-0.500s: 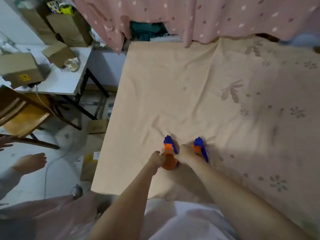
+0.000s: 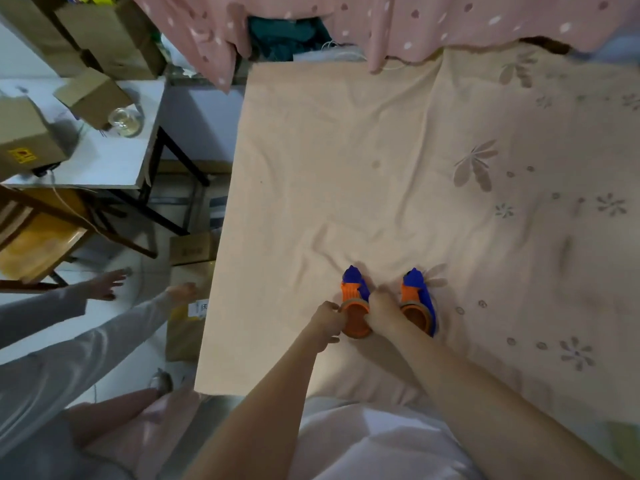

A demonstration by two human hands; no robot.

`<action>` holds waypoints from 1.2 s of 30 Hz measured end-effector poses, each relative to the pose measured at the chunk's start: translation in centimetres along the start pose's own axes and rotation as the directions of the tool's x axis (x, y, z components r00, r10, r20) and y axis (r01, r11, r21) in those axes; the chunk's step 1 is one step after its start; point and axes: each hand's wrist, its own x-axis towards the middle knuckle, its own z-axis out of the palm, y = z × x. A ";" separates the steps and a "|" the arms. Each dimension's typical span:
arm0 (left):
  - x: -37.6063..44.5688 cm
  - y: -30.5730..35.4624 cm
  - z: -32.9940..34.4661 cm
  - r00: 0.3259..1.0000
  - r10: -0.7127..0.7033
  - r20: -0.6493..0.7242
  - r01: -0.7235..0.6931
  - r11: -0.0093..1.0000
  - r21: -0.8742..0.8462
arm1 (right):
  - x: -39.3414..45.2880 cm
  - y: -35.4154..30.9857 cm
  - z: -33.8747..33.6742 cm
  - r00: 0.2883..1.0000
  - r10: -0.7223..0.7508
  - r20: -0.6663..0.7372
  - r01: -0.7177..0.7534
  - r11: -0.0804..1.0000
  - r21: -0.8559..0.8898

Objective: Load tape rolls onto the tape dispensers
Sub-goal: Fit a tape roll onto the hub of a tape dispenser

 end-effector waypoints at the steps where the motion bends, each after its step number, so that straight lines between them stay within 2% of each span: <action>1: 0.1 0.0 -0.3 1.000 -0.001 0.000 0.001 1.000 -0.022 | -0.1 0.1 -0.2 1.000 -0.010 0.023 0.011 0.999 -0.036; 2: 0.0 0.0 -0.6 1.000 0.005 -0.005 -0.005 0.998 -0.059 | -0.1 0.2 -0.4 0.999 0.001 0.045 0.000 1.000 -0.014; 4: -0.1 0.4 -1.2 0.999 0.032 0.004 -0.031 0.983 -0.184 | -0.3 0.2 -1.4 1.000 -0.030 -0.003 0.030 1.000 0.009; 6: -0.6 1.1 -1.6 0.996 0.080 0.048 -0.062 0.953 -0.297 | -0.8 0.5 -2.9 0.997 -0.055 -0.045 0.060 0.992 0.109; 10: -2.4 3.7 -1.0 0.966 0.195 0.172 -0.127 0.931 -0.342 | -3.3 1.5 -6.3 0.992 -0.046 -0.116 0.082 0.939 0.333; 15: -3.8 6.3 2.7 0.844 0.337 0.417 -0.148 0.894 -0.423 | -7.9 4.1 -9.5 0.971 0.000 -0.238 0.111 0.885 0.452; 18: -5.0 7.9 6.2 0.800 0.351 0.487 -0.151 0.903 -0.401 | -10.8 7.0 -11.2 0.948 0.073 -0.310 0.094 0.865 0.493; 24: -8.4 9.0 15.3 0.765 0.309 0.565 -0.179 0.945 -0.275 | -16.9 13.7 -13.1 0.878 0.255 -0.405 0.023 0.823 0.568; 29: -11.5 8.5 22.5 0.789 0.294 0.540 -0.161 0.946 -0.281 | -20.9 19.9 -13.3 0.829 0.330 -0.451 0.031 0.778 0.628; 36: -14.9 6.8 34.7 0.696 0.381 0.608 -0.278 0.924 -0.261 | -26.3 32.0 -13.5 0.755 0.415 -0.508 0.053 0.734 0.677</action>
